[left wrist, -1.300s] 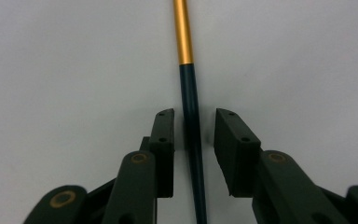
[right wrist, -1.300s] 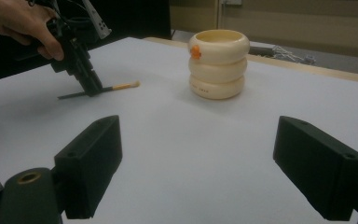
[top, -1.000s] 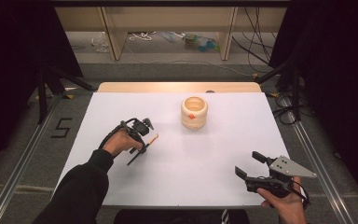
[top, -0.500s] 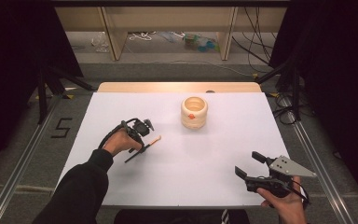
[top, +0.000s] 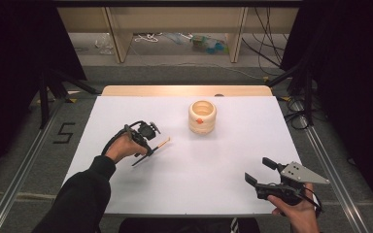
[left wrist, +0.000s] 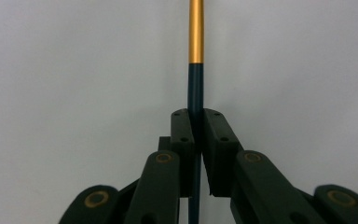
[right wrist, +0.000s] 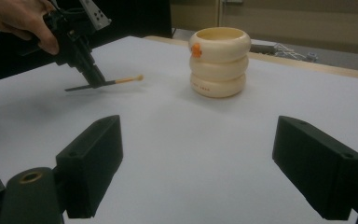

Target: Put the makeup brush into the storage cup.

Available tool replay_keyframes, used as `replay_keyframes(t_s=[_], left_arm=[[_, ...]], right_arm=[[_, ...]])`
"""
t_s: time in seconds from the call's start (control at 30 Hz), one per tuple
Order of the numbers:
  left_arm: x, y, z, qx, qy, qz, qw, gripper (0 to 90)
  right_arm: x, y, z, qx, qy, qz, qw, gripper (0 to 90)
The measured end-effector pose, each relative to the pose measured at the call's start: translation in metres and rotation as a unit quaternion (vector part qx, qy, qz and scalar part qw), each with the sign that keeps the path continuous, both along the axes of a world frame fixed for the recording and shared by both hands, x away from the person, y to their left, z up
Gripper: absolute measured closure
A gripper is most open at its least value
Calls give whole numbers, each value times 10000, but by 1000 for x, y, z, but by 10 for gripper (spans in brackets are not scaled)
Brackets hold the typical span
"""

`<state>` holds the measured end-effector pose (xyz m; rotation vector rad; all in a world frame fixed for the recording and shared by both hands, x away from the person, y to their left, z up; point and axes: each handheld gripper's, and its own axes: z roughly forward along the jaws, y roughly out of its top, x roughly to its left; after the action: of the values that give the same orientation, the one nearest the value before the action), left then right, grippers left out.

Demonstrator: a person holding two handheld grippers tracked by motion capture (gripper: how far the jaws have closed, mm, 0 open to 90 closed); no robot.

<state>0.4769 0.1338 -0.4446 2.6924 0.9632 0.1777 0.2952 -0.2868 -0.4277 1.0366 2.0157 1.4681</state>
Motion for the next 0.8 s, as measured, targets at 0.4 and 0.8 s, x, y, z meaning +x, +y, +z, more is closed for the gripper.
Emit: replay_keyframes(t_s=[0.4, 0.8], left_arm=[[-12, -7, 28, -845, -625, 169, 9943, 832], [-33, -12, 40, -2059, -1475, 565, 9657, 833]], right_arm=[[1, 0, -2, 99, -80, -7, 9999, 171], [2, 1, -2, 143, -99, 6, 9998, 171]])
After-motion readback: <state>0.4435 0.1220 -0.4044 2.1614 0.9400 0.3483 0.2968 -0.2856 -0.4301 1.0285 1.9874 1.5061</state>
